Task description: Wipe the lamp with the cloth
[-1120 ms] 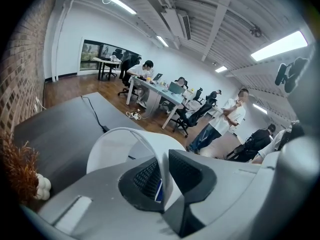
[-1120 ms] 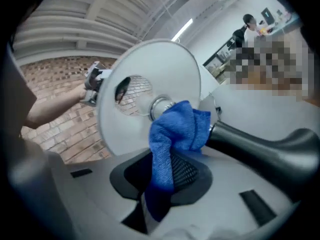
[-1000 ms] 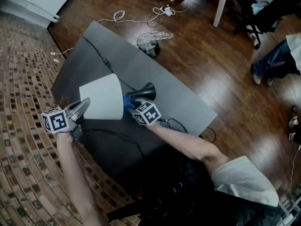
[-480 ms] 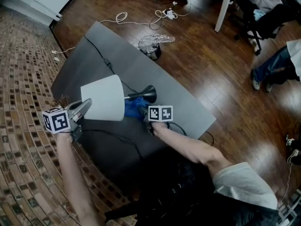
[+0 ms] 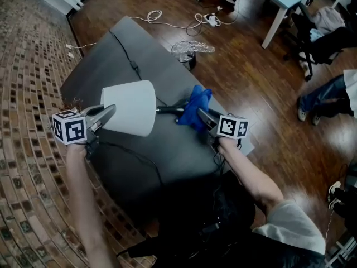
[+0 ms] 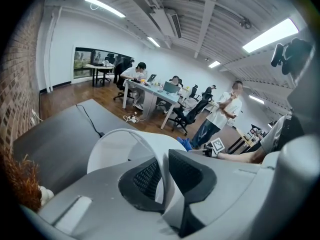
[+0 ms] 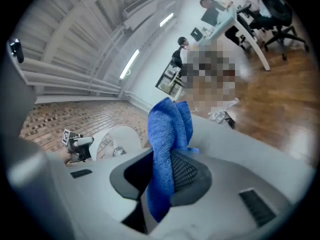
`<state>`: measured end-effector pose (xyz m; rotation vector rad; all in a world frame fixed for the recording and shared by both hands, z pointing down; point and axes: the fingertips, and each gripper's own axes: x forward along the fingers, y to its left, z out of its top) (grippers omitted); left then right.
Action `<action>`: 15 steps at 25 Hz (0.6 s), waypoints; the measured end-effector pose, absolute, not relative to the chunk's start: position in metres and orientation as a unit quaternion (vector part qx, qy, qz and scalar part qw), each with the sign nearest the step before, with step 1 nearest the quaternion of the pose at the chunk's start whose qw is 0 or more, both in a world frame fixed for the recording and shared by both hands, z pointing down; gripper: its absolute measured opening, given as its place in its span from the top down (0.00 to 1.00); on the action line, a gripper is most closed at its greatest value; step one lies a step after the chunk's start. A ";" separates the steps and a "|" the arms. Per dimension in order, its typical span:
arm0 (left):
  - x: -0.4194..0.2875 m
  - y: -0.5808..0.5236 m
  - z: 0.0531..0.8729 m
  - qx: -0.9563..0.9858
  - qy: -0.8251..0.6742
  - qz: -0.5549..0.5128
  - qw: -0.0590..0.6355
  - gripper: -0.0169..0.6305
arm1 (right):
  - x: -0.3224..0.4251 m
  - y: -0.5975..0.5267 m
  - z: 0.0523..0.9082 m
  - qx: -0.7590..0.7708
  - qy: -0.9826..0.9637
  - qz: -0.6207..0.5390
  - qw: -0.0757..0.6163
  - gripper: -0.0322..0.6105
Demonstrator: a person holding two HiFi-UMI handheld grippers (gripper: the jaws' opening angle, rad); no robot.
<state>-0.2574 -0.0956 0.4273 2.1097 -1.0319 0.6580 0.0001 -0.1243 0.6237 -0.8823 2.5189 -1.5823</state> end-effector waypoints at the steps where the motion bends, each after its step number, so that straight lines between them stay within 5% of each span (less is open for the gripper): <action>1: -0.254 -0.094 0.426 0.815 -0.393 0.256 0.341 0.90 | -0.010 -0.135 0.607 -0.260 0.827 -0.499 0.025 0.83; 6: -0.243 -0.088 0.424 0.824 -0.374 0.278 0.322 0.90 | -0.077 -0.156 0.571 -0.138 0.872 -0.468 0.031 0.83; 11: -0.231 -0.099 0.417 0.830 -0.370 0.286 0.303 0.90 | -0.042 -0.160 0.650 -0.198 0.867 -0.438 -0.133 0.83; 15: -0.232 -0.096 0.418 0.831 -0.370 0.286 0.302 0.90 | 0.023 -0.157 0.685 -0.286 0.843 -0.412 -0.192 0.83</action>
